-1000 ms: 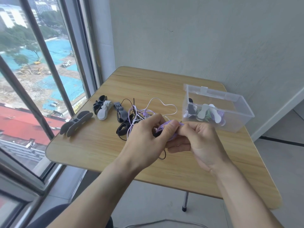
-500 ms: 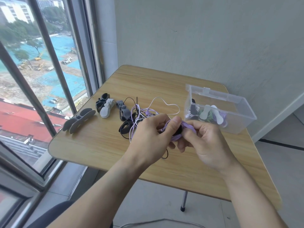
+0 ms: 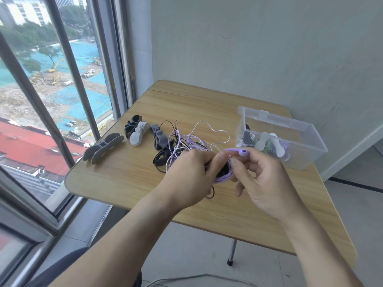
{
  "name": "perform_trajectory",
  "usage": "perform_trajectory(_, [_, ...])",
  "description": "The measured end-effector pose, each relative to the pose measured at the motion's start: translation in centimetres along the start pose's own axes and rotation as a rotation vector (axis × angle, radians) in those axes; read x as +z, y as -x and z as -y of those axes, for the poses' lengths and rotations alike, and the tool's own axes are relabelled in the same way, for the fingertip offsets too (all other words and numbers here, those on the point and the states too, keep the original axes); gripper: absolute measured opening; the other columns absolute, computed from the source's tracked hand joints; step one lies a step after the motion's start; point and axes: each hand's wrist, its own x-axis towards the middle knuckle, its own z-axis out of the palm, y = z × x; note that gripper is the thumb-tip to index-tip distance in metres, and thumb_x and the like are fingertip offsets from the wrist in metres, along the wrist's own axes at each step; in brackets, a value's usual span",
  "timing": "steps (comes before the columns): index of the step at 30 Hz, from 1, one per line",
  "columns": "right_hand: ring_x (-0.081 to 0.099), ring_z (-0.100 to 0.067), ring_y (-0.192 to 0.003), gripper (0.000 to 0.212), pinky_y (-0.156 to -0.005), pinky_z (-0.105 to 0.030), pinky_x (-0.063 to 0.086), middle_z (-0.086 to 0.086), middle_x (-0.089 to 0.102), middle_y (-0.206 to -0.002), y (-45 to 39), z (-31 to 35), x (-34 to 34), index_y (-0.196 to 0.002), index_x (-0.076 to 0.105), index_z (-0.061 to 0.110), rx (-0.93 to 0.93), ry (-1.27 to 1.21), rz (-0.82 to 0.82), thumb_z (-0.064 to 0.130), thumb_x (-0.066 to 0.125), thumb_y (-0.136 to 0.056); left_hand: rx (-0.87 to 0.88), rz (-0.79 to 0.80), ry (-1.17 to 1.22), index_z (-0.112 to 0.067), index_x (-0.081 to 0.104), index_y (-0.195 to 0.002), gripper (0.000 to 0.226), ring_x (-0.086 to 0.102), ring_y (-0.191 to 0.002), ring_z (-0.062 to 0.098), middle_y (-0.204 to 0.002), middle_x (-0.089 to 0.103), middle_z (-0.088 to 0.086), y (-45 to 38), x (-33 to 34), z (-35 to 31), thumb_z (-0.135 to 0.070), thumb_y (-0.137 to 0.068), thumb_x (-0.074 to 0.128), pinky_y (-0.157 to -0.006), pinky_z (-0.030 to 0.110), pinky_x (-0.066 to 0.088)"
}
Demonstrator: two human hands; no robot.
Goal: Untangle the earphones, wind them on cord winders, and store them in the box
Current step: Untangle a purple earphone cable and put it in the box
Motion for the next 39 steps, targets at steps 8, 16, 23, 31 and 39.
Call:
perform_trajectory(8, [0.065, -0.021, -0.060, 0.012, -0.053, -0.037, 0.059, -0.015, 0.070, -0.071, -0.3, -0.1, 0.2, -0.095, 0.072, 0.004, 0.194, -0.197, 0.061, 0.008, 0.060, -0.097, 0.051, -0.008, -0.035, -0.011, 0.050, -0.075, 0.038, 0.044, -0.051, 0.013, -0.055, 0.051, -0.001, 0.2, 0.3, 0.2, -0.039, -0.100, 0.054, -0.050, 0.021, 0.032])
perform_trajectory(16, [0.067, -0.018, -0.067, 0.018, -0.059, -0.042, 0.058, 0.000, 0.068, -0.085, 0.4, 0.1, 0.3, -0.110, 0.071, 0.028, -0.114, 0.179, -0.162, 0.023, 0.068, -0.092, -0.073, -0.107, 0.132, -0.019, 0.051, -0.061, 0.044, 0.049, -0.050, 0.019, -0.049, 0.045, -0.008, -0.3, 0.4, -0.8, -0.042, -0.099, 0.054, -0.055, 0.035, 0.045])
perform_trajectory(23, [0.070, -0.019, -0.097, 0.038, -0.086, -0.039, 0.058, 0.011, 0.073, -0.100, 0.4, 0.0, 0.8, -0.113, 0.074, 0.017, -0.250, 0.161, -0.140, -0.003, 0.060, -0.083, -0.121, -0.196, 0.097, -0.001, 0.043, -0.060, 0.054, 0.044, -0.045, 0.024, -0.053, 0.054, 0.019, 0.0, 1.4, -0.7, -0.037, -0.097, 0.055, -0.045, 0.032, 0.034])
perform_trajectory(31, [0.067, -0.013, -0.083, 0.023, -0.071, -0.021, 0.049, 0.008, 0.071, -0.089, 0.5, 0.6, 1.5, -0.103, 0.077, 0.029, -0.224, 0.214, -0.265, 0.019, 0.081, -0.083, -0.207, -0.286, 0.091, -0.006, 0.060, -0.061, 0.049, 0.062, -0.056, 0.028, -0.051, 0.063, 0.006, -0.6, 1.5, -0.7, -0.037, -0.097, 0.052, -0.057, 0.041, 0.050])
perform_trajectory(39, [0.061, -0.001, -0.068, 0.011, -0.064, -0.010, 0.043, 0.012, 0.068, -0.082, 0.5, 0.6, 2.3, -0.097, 0.079, 0.016, -0.260, 0.340, -0.337, 0.018, 0.071, -0.090, -0.358, -0.236, 0.378, 0.000, 0.070, -0.078, 0.051, 0.058, -0.049, 0.021, -0.060, 0.068, 0.015, -0.2, 2.0, -0.6, -0.044, -0.098, 0.052, -0.049, 0.034, 0.045])
